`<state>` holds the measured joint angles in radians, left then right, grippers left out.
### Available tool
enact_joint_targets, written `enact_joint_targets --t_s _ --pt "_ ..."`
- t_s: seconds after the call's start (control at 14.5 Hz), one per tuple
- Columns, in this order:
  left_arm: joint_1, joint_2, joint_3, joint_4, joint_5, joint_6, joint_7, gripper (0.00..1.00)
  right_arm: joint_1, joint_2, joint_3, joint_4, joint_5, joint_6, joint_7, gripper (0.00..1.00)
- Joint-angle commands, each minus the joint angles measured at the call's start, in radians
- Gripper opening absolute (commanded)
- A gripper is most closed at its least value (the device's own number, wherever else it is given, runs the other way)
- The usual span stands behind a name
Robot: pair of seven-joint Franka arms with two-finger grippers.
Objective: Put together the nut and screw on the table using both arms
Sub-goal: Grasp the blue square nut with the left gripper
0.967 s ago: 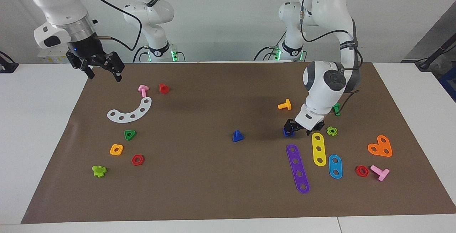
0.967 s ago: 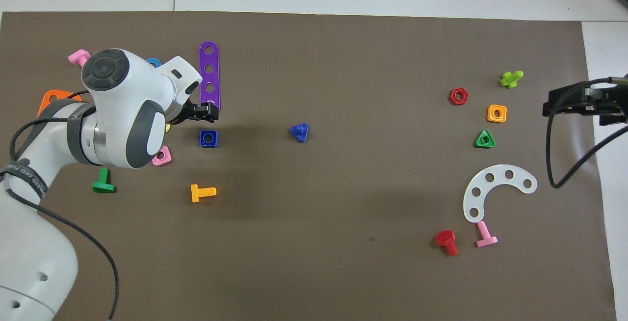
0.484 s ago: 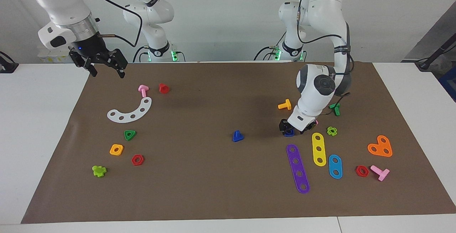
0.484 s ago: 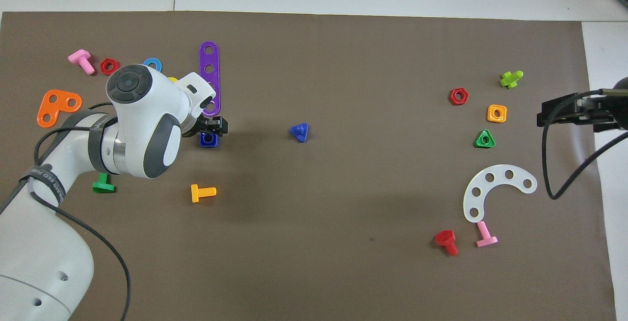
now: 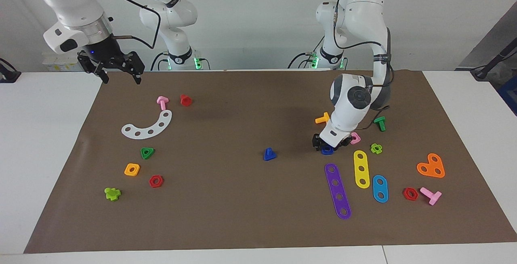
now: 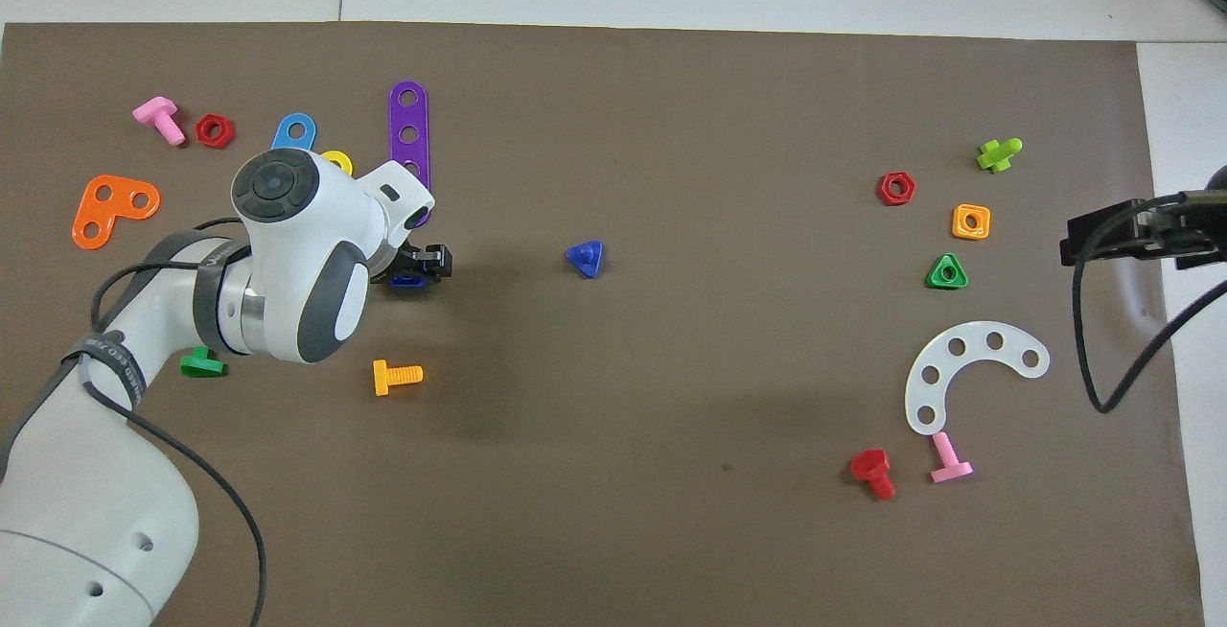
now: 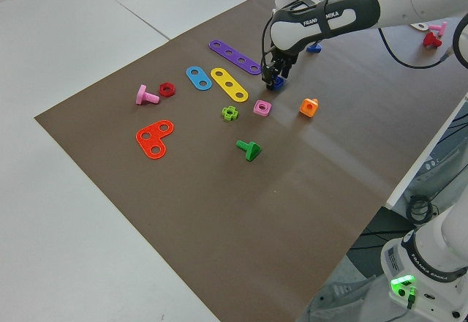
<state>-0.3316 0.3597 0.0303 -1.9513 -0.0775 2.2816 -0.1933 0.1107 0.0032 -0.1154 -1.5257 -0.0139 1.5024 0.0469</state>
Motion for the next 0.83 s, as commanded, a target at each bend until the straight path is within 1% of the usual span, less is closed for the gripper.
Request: enact_joint_targets --t_s 0.0,0.21,0.76 --pt "-0.01 -0.033 0.014 -0.04 -0.004 0.019 0.003 0.69 -0.006 0.008 0.005 0.01 -0.003 -0.016 -0.025 1.0" --pt "-0.009 -0.033 0.014 -0.04 -0.002 0.016 0.005 0.6 -0.006 -0.003 0.005 -0.008 -0.001 -0.017 -0.022 1.0" --pt "-0.006 -0.033 0.014 -0.032 0.001 0.01 0.02 0.4 -0.005 -0.006 0.007 -0.014 -0.001 -0.022 -0.029 1.0"
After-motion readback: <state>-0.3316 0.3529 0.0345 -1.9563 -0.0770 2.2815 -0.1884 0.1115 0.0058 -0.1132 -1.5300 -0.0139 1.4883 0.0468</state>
